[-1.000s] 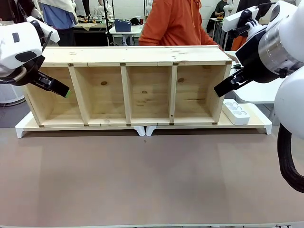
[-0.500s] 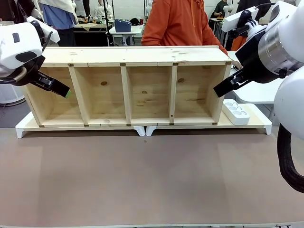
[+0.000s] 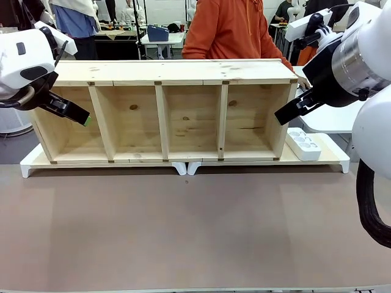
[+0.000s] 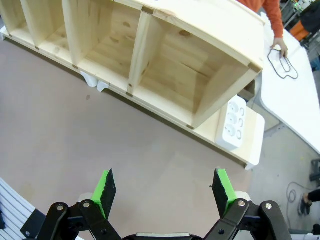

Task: Perform cable management.
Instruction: When the cord part of the Power Cable appears at the lower middle area of the table and stops, grasp the cord part of the Power Cable.

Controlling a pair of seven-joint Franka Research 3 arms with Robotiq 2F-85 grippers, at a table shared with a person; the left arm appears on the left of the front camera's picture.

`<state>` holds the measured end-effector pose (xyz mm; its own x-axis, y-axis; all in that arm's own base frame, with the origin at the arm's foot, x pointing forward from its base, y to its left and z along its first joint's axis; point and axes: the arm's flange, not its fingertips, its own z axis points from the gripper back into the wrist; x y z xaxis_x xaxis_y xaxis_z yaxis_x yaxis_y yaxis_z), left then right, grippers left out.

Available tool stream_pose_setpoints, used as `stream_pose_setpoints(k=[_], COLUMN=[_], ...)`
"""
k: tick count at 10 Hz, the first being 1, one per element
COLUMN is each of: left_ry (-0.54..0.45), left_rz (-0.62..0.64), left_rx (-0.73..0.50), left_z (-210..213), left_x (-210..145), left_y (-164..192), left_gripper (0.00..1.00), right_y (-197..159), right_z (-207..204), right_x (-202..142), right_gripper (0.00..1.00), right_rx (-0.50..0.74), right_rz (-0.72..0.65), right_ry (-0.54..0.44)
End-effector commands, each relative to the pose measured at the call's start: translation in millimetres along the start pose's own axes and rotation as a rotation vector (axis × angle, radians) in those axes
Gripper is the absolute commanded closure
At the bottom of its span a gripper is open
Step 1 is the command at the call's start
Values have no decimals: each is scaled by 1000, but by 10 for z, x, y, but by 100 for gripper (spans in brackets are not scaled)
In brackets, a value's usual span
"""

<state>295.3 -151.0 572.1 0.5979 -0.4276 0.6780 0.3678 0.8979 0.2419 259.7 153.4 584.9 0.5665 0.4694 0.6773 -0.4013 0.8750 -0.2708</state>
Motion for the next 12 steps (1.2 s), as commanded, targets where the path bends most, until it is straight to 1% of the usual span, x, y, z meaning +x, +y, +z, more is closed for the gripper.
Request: stream_pose_setpoints(k=[1,12], left_ry=[8,8], left_rz=[-9,-9], left_rx=[8,8], left_z=[21,21], left_x=[-11,-11], left_y=[-2,-2], left_gripper=[0,0], right_y=[8,8], right_z=[-3,-3], right_x=[-7,-7], right_gripper=[0,0], right_rx=[-1,-1], right_rz=[8,8], right_ry=[7,7])
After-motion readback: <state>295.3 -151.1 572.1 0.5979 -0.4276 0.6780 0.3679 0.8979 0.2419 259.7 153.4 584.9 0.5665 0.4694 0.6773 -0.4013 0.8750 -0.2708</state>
